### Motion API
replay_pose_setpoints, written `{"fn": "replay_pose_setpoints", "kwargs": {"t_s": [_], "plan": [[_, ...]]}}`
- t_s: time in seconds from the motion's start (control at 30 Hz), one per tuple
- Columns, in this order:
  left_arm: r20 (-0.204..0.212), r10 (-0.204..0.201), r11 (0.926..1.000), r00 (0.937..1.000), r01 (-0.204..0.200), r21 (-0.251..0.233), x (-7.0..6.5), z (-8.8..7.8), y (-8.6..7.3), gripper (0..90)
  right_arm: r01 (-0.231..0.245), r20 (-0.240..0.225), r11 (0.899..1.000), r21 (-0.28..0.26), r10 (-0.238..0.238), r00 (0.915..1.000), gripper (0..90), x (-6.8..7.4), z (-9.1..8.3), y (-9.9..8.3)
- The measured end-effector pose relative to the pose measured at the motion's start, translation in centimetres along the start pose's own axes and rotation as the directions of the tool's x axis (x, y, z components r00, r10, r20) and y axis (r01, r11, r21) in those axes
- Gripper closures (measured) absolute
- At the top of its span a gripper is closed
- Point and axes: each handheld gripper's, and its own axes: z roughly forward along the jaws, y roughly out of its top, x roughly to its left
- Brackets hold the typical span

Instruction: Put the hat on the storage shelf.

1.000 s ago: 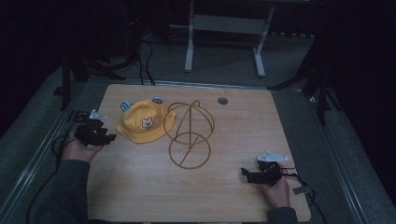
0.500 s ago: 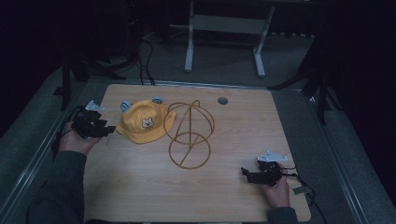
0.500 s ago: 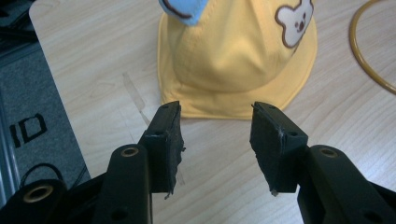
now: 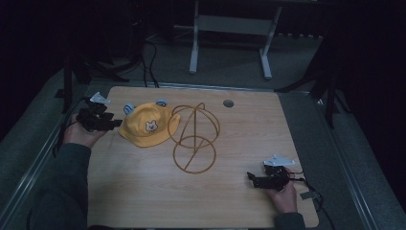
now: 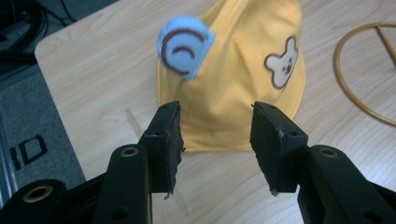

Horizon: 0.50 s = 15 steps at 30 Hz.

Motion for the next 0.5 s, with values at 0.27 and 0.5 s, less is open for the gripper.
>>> {"fn": "replay_pose_setpoints", "kwargs": {"t_s": [0.27, 0.5], "plan": [[0.013, 0.028, 0.9995, 0.9995, -0.028, 0.017, -0.2, 0.2, 1.4, 56.9, -0.001, 0.001, 1.0, 0.0, 0.001, 1.0, 15.7, 0.0, 0.0, 0.0], [0.025, 0.025, 0.9993, 0.9994, -0.026, 0.026, 0.4, 0.4, 2.0, 59.0, -0.001, 0.001, 1.0, 0.0, 0.001, 1.0, 15.7, 0.0, 0.0, 0.0]]}}
